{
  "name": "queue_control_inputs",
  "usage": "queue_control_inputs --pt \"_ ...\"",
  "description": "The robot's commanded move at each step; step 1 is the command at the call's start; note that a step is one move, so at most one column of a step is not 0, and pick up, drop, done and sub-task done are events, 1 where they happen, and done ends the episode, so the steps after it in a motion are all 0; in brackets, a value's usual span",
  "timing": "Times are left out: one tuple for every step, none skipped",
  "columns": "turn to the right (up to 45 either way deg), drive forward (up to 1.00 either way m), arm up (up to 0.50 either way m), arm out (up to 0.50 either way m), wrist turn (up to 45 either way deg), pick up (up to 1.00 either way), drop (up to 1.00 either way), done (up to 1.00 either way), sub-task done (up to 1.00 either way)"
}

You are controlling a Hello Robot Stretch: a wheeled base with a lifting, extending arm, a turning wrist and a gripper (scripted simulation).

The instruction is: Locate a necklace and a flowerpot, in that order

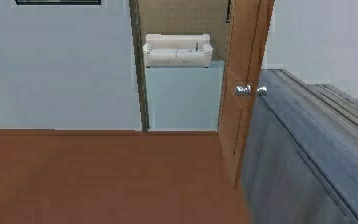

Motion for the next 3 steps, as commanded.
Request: queue_control_inputs --pt "0.0 1.00 0.00 0.00 0.0 0.00 0.00 0.00 0.00" --pt "0.0 1.00 0.00 0.00 0.0 0.00 0.00 0.00 0.00" --pt "3.0 0.00 0.00 0.00 0.0 0.00 0.00 0.00 0.00"
